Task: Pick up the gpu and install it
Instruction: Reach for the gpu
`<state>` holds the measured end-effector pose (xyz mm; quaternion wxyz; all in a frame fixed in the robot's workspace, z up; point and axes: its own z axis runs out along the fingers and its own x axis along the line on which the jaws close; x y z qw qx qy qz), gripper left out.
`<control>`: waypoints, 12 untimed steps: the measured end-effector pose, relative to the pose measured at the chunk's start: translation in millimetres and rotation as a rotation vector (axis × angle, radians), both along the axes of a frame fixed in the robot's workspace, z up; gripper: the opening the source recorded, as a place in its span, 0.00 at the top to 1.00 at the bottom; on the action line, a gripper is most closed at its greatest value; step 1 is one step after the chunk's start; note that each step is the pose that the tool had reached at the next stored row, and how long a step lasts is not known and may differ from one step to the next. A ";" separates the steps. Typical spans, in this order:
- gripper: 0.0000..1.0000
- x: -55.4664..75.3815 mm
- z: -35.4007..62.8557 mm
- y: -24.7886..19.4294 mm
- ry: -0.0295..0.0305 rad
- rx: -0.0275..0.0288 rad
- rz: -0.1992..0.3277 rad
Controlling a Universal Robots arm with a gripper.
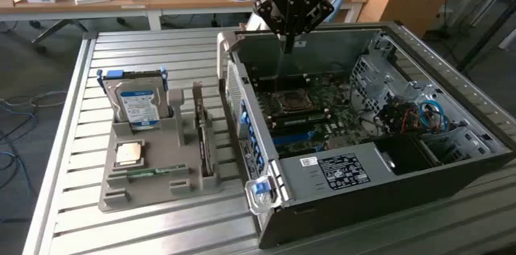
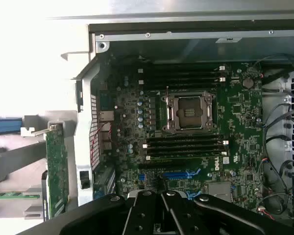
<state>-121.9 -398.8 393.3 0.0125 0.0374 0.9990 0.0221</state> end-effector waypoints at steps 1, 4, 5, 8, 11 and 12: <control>0.89 0.0 0.0 0.0 -0.0001 0.0000 0.000; 0.89 0.0 0.0 0.0 0.0000 0.0000 0.000; 0.89 0.0 0.0 0.0 0.0000 0.0001 0.000; 0.89 0.0 0.0 0.0 0.0000 0.0000 0.000; 0.89 0.0 0.0 0.0 0.0000 0.0000 0.000; 0.89 0.0 0.0 0.0 0.0000 0.0001 0.000</control>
